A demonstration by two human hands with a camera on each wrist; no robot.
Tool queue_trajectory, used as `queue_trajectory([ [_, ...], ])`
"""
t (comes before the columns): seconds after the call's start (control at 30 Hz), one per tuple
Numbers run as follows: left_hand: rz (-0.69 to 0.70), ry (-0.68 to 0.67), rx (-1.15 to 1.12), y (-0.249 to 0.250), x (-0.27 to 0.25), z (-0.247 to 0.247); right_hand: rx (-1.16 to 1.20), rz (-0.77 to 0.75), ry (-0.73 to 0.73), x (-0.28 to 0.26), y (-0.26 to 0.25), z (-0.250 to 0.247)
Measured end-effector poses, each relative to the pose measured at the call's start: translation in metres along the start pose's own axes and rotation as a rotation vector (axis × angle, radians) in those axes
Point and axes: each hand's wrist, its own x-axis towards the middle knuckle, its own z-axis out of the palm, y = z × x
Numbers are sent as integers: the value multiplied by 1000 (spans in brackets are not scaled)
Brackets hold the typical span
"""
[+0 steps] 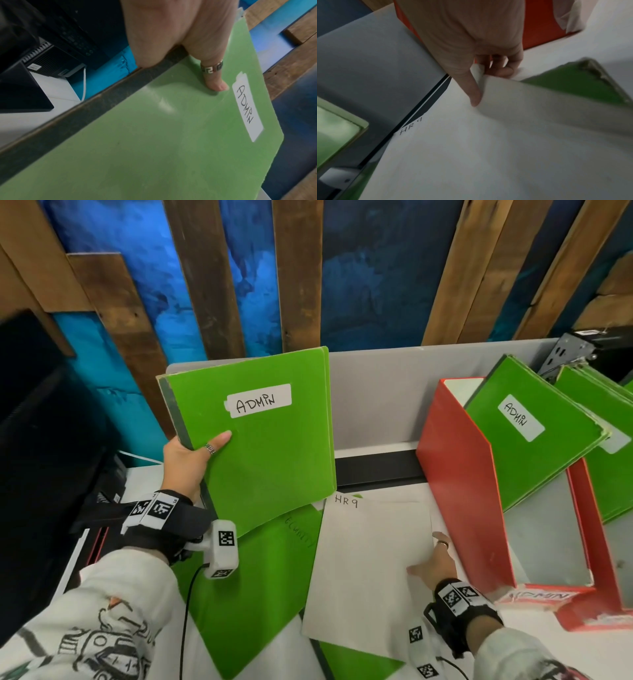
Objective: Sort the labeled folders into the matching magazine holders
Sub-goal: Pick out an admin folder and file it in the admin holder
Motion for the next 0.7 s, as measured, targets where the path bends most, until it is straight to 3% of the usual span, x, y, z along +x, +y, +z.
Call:
queue_trajectory([
  [0.17, 11, 5, -9, 5, -1, 1, 289, -218, 37, -8, -15, 3],
  [0.37, 24, 16, -6, 11, 2, 0, 504, -231, -229, -33, -38, 35],
  [0.47, 43, 8, -9, 13, 1, 1, 408, -236, -317, -40, -39, 66],
  [0.6, 29, -10, 16, 12, 1, -1, 206, -204, -543, -45, -48, 91],
  [0.67, 20, -19, 13, 11, 1, -2, 83, -238, -519, -39, -51, 89],
  [0.7, 18, -23, 11, 10, 0, -1, 2, -254, -426, -32, -52, 85],
])
